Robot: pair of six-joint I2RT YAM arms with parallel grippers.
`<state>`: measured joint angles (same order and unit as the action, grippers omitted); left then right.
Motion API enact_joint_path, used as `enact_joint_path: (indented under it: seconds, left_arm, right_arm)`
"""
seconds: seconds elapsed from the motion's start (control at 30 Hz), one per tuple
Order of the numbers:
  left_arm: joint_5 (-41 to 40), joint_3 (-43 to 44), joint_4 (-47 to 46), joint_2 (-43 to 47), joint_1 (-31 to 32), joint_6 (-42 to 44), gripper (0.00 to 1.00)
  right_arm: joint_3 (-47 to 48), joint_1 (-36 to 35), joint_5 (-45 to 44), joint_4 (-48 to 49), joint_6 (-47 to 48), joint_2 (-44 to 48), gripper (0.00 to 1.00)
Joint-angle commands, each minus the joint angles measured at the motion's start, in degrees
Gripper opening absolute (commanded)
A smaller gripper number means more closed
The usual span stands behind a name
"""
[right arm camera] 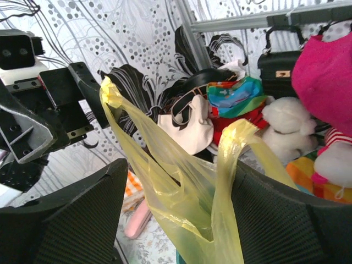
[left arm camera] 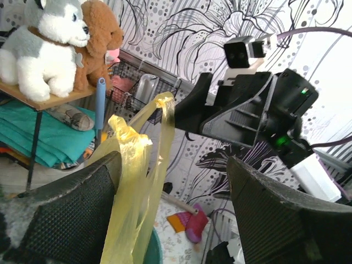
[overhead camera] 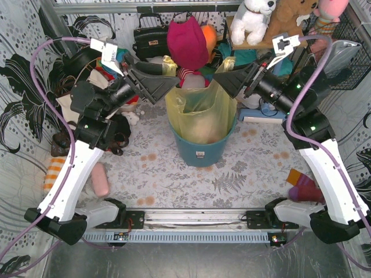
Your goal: Tie the trash bag
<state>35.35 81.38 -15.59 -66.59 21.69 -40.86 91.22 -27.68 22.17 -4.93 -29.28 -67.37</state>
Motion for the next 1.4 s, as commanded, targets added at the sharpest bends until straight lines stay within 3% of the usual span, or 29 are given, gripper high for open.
enact_joint_path:
  seconds: [0.0,0.1,0.33,0.67,0.73,0.93,1.17,1.37]
  left_arm:
    - [1.9,4.9,8.6,0.4,-0.3,7.0,0.86]
    - [1.9,6.7,13.7,0.4,-0.3,9.4,0.86]
    - [-7.4,9.8,24.3,3.3,-0.2,14.5,0.86]
    - [2.6,19.1,15.3,0.4,0.3,4.9,0.84]
    - [2.1,20.2,12.8,-1.1,3.2,3.5,0.83]
    - [-6.6,29.4,20.6,-9.2,17.6,12.8,0.82]
    - [-15.3,29.0,19.8,-13.0,22.2,16.4,0.83]
    - [-22.2,27.6,20.0,-15.0,24.3,21.7,0.83]
  right_arm:
    - [5.7,-0.2,-4.0,-8.2,4.1,1.2,0.73]
    - [8.8,-0.2,-5.1,-11.0,4.4,0.0,0.73]
    - [17.3,-0.2,-12.0,-19.0,3.7,-4.2,0.69]
    - [25.3,-0.1,-13.9,-25.7,3.6,-9.4,0.55]
    - [24.7,-0.2,-14.5,-25.7,3.5,-9.0,0.53]
    - [21.8,-0.1,-15.5,-23.7,3.1,-7.0,0.4]
    - [21.2,-0.2,-16.2,-22.7,3.4,-6.5,0.4]
    - [22.2,-0.1,-15.5,-22.5,3.4,-7.5,0.24]
